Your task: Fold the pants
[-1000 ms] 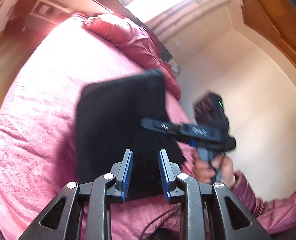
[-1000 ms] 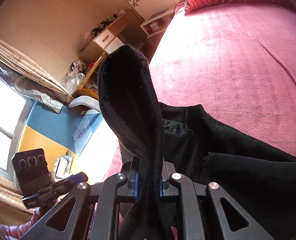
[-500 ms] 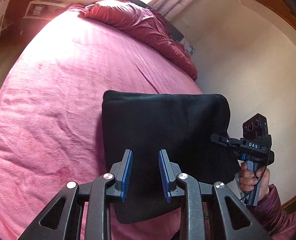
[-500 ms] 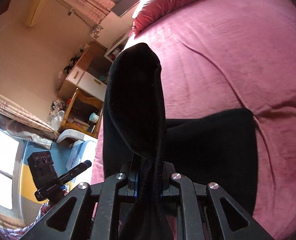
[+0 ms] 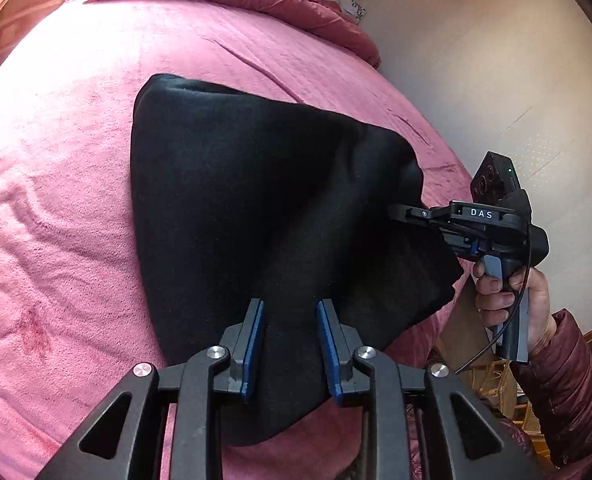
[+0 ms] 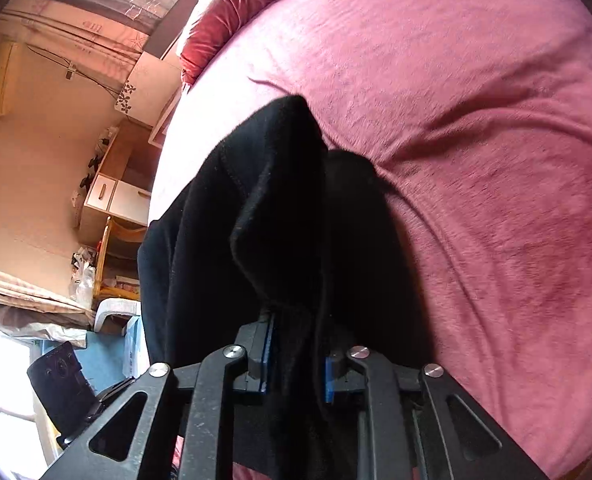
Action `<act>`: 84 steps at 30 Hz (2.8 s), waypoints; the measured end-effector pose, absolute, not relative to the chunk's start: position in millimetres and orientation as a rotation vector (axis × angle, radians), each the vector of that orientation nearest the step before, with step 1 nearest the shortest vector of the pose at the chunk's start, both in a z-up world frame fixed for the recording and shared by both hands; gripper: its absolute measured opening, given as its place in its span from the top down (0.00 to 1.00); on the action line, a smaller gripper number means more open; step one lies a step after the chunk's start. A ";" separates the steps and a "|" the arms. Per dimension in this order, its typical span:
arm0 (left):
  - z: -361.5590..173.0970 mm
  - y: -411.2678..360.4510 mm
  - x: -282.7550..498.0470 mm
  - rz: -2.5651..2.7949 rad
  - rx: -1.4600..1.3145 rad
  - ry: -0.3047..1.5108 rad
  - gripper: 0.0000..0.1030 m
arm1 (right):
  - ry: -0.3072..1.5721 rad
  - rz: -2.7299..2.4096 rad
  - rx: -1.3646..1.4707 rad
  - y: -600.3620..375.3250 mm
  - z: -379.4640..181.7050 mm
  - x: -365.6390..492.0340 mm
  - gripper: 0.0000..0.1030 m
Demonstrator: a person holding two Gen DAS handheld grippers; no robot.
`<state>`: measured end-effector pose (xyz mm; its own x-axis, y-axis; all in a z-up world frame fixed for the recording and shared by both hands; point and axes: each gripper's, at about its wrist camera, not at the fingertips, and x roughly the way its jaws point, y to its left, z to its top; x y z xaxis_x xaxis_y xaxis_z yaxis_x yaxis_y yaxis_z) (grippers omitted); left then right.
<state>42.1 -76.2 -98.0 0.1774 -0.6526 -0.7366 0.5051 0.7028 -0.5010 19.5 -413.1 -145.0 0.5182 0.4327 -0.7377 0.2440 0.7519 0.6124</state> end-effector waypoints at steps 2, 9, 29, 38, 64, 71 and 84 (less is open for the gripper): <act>-95.7 -73.6 44.3 -0.826 -0.175 1.110 0.73 | 1.017 0.074 0.702 -417.0 -129.9 8.6 0.77; -93.7 -59.3 53.9 -0.793 -0.220 1.067 0.73 | 0.983 0.082 0.597 -405.9 -91.5 -19.8 0.73; -126.5 -116.2 139.3 -0.582 -0.128 1.135 0.69 | 1.192 -0.033 0.250 -368.5 -131.1 -30.2 0.97; -80.2 -96.9 98.5 -0.507 -0.061 0.975 0.51 | 1.160 -0.031 0.276 -377.7 -122.8 -42.2 0.95; -58.5 -62.6 43.9 -0.438 -0.048 0.889 0.51 | 1.037 -0.039 0.232 -312.3 -75.8 -24.6 0.77; -58.7 -60.6 37.2 -0.422 -0.043 0.885 0.51 | 1.014 -0.063 0.233 -294.8 -75.6 -25.4 0.57; -48.5 -45.4 22.3 -0.377 -0.079 0.843 0.51 | 0.949 -0.122 0.287 -294.1 -65.3 -44.6 0.37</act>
<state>22.3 -45.4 -48.5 0.6036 -0.3564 -0.7132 0.2944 0.9309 -0.2161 -44.6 -294.1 -65.3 0.5792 0.0226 -0.8149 0.2281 0.9552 0.1886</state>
